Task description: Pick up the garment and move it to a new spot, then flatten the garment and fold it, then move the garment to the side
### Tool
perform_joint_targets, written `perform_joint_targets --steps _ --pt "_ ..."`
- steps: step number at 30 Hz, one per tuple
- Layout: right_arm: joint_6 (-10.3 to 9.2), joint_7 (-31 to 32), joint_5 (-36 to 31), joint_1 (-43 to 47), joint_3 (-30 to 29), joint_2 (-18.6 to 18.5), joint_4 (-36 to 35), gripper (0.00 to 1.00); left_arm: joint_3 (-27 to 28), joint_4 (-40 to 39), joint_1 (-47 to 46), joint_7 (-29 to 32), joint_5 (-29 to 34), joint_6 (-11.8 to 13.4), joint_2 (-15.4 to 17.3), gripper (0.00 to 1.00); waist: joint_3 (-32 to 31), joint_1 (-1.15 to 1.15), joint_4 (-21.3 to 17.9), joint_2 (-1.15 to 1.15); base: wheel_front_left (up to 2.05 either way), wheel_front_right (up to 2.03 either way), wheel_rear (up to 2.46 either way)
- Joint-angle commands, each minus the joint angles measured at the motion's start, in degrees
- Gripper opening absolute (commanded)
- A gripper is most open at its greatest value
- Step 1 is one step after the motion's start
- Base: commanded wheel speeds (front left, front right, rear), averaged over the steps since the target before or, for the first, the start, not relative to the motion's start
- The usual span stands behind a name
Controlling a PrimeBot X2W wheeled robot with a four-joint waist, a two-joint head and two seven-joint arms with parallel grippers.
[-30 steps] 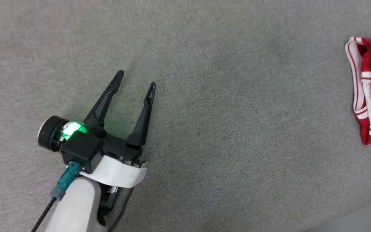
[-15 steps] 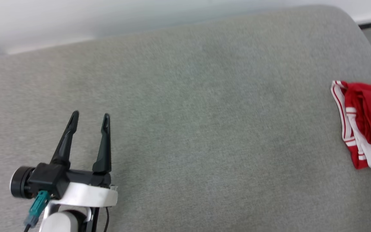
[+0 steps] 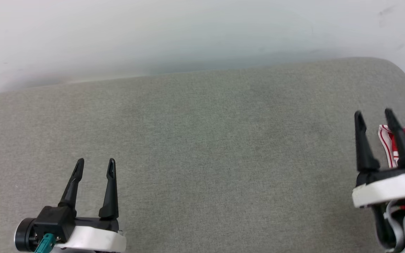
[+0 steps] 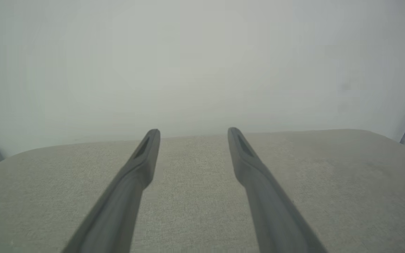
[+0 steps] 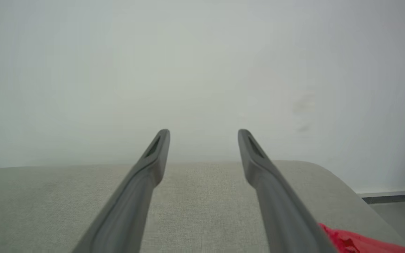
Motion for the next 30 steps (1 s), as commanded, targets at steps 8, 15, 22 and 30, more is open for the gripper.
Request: perform_joint_targets --steps 8,15,22,30 --pt "-0.05 -2.92 -0.45 6.53 3.07 3.21 0.53 1.0 0.99 1.17 2.75 -0.12 -0.33 0.16 -1.01 1.0 -1.24 0.01 0.79 0.0 0.0 0.0 0.0" --pt "-0.05 -4.35 -1.55 7.96 4.21 4.51 1.65 1.0 1.1 2.27 3.42 -0.12 -1.38 -0.35 -1.29 1.0 -1.67 0.01 0.79 0.0 0.0 0.0 0.0" --pt "-0.05 -4.99 -1.41 7.38 3.89 5.21 1.84 1.0 1.87 1.46 2.62 -0.12 -1.96 -0.76 -1.4 1.0 -1.49 0.01 0.81 0.0 0.0 0.0 0.0" --pt "-0.05 -5.36 -1.4 7.71 3.78 5.45 1.97 1.0 2.31 2.3 2.68 -0.12 -2.8 -0.84 -1.43 1.0 -1.57 0.01 0.75 0.0 0.0 0.0 0.0"
